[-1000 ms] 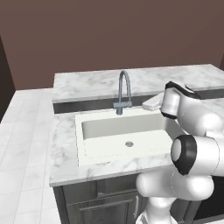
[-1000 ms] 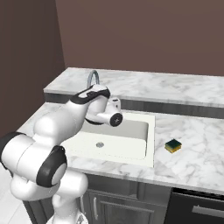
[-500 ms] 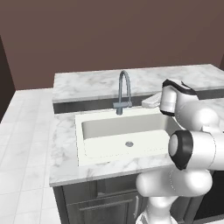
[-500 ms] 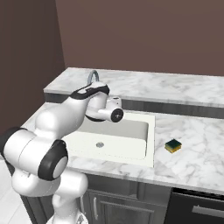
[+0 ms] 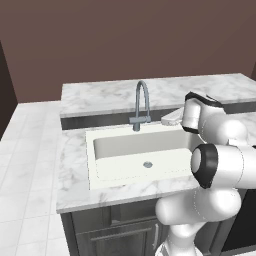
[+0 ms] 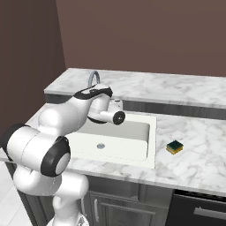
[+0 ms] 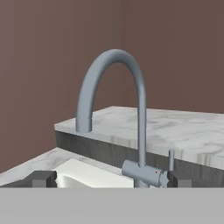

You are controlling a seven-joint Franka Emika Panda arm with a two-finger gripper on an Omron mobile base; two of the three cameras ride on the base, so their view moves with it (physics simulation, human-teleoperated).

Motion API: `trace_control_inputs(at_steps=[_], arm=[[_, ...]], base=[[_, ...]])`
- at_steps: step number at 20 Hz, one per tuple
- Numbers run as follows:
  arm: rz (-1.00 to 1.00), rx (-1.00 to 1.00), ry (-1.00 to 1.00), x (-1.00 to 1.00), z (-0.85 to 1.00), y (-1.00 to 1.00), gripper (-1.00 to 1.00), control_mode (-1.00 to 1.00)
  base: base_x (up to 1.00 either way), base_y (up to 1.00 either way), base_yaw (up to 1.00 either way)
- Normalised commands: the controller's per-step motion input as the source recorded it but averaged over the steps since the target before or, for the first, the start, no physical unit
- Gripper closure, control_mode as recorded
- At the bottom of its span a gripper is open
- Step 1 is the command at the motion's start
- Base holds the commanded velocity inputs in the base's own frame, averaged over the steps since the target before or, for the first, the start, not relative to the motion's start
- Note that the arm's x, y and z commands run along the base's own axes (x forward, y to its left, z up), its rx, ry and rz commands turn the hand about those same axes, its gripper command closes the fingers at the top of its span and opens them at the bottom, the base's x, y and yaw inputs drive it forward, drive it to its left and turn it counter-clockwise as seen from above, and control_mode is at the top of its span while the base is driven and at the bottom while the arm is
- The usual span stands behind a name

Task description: Soak the sponge with water for a few seconds and then drop it inside the sink.

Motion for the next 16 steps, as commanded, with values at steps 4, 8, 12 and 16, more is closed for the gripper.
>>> trace_control_inputs(at_steps=[4, 8, 12, 16], arm=[[0.00, 0.00, 0.00, 0.07, -0.07, 0.00, -1.00, -1.00], [0.01, 0.00, 0.00, 0.07, -0.05, 0.00, -1.00, -1.00], [0.01, 0.00, 0.00, 0.10, -0.06, 0.00, -1.00, -1.00], [0.01, 0.00, 0.00, 0.08, -0.08, 0.00, -1.00, -1.00]], base=[[0.00, 0.00, 0.00], [0.00, 0.00, 0.00], [0.00, 0.00, 0.00], [0.00, 0.00, 0.00]])
